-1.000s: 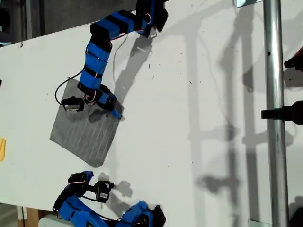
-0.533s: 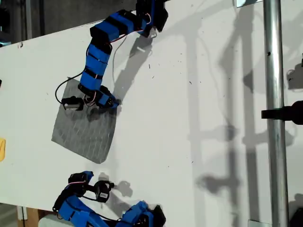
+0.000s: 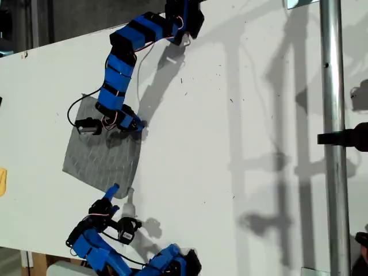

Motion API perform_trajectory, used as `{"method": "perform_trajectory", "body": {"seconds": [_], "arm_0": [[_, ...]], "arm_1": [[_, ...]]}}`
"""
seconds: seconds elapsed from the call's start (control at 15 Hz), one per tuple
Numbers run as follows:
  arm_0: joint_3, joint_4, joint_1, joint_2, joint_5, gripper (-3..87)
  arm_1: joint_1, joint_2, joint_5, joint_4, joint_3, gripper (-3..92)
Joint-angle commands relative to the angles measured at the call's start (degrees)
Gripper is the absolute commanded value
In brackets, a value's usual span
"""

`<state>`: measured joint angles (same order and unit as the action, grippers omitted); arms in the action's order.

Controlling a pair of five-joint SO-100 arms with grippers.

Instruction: Grasp corners of a towel and fold twice.

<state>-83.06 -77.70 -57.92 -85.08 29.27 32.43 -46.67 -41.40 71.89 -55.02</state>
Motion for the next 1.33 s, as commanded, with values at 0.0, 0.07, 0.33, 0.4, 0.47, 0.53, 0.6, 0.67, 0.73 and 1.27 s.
{"method": "perform_trajectory", "body": {"seconds": [0.0, 0.07, 0.33, 0.4, 0.47, 0.53, 0.6, 0.67, 0.73, 1.27], "arm_0": [[5.19, -0.44, 0.44, 2.20, -1.85, 39.4], [5.36, 1.14, -0.26, 4.04, -1.85, 38.6], [14.85, 1.58, -2.72, 17.67, -2.64, 38.5], [17.67, 1.32, -3.25, 21.09, -2.90, 38.5], [19.16, 1.67, -3.96, 23.47, -2.55, 37.2], [20.04, 2.02, -4.39, 25.40, -2.46, 36.8], [21.53, 2.02, -5.01, 27.60, -2.46, 35.8], [22.85, 1.76, -5.89, 29.79, -2.20, 34.7], [23.64, 1.58, -6.50, 31.73, -2.29, 32.0], [26.46, -2.72, -3.25, 33.66, -3.69, -2.9]], "arm_1": [[-1.23, -3.16, -0.70, 0.26, 1.58, -0.2], [-1.58, -3.25, -0.88, 0.44, 1.58, -0.2], [-2.55, -3.87, -1.23, 0.53, 1.49, -0.2], [-2.64, -4.31, -1.23, 0.53, 1.23, -0.2], [-2.72, -4.75, -1.32, 0.53, 0.97, -0.2], [-2.81, -5.10, -1.32, 0.53, 0.70, -0.2], [-2.81, -5.54, -1.41, 0.53, 0.18, -0.2], [-2.99, -5.89, -1.49, 0.53, -0.09, -0.2], [-3.08, -6.06, -1.49, 0.53, -0.18, -0.2], [-1.93, -8.00, -1.58, 0.70, -1.05, -0.2]]}}
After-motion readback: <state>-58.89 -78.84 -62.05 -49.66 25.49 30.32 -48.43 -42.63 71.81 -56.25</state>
